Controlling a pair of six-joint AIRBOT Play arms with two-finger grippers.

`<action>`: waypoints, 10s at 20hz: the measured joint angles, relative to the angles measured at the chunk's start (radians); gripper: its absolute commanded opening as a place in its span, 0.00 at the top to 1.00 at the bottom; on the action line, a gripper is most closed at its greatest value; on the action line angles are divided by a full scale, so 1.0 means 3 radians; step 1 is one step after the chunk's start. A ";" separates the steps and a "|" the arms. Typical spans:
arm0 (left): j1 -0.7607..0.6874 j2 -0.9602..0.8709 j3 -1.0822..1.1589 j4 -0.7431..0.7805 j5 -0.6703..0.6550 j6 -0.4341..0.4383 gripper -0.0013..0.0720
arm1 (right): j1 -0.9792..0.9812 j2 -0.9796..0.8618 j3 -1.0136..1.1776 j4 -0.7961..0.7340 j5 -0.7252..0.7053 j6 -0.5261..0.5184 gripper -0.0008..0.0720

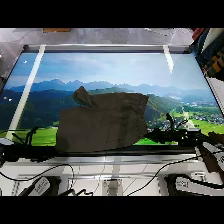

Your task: Fold the clothes and pants, and hang the long-sleeved shirts on hangers.

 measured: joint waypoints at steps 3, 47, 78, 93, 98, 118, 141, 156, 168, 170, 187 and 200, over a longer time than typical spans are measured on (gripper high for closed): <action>0.0000 -0.0083 0.0013 -0.0108 0.0034 0.0027 0.36 | 0.0000 0.0000 0.0000 0.0001 0.0005 0.0000 0.95; -0.0434 0.0108 0.1672 -0.1253 -0.0276 0.0214 0.98 | 0.0000 0.1123 0.1203 0.0014 0.0488 0.0481 0.95; -0.1958 -0.0472 0.3190 -0.1469 0.1450 0.0229 0.98 | 0.0804 0.1350 0.2118 -0.0774 -0.1067 0.2013 0.95; -0.2584 -0.1053 0.3190 -0.0516 -0.0385 -0.1292 0.98 | 0.0785 0.0492 0.2566 -0.2335 -0.0235 0.2036 0.95; -0.2790 -0.0946 0.3192 -0.0490 -0.1329 -0.1555 0.98 | 0.0772 0.0484 0.3120 -0.2886 0.0786 0.2026 0.95; -0.4311 -0.0898 0.2296 -0.0413 -0.1190 -0.2074 0.96 | 0.0768 0.0478 0.2550 -0.4105 0.1921 0.1350 0.29; -0.3839 -0.0898 0.2363 -0.0412 -0.0694 -0.1960 0.04 | -0.1077 -0.0292 0.2522 -0.2290 0.0568 0.0816 0.24; -0.3738 -0.0898 0.2366 -0.0415 -0.0350 -0.1958 0.04 | -0.0912 -0.1141 0.2525 -0.1783 0.0701 0.0479 0.17; -0.3738 -0.0898 0.2366 -0.0413 -0.0298 -0.1960 0.04 | -0.0829 -0.1263 0.2464 -0.1951 0.1049 0.0683 0.20; -0.3740 -0.0898 0.2366 -0.0413 -0.0296 -0.1960 0.04 | -0.0763 -0.1291 0.2361 -0.1877 0.1170 0.0692 0.20; -0.3736 -0.0894 0.2619 0.0271 -0.0206 -0.1943 0.45 | 0.0782 -0.1222 0.2930 -0.1148 0.1203 0.0671 0.95; -0.3736 -0.0411 0.3797 0.1797 -0.0088 -0.1783 0.98 | 0.0001 -0.0309 0.4167 -0.2050 -0.0031 0.2519 0.95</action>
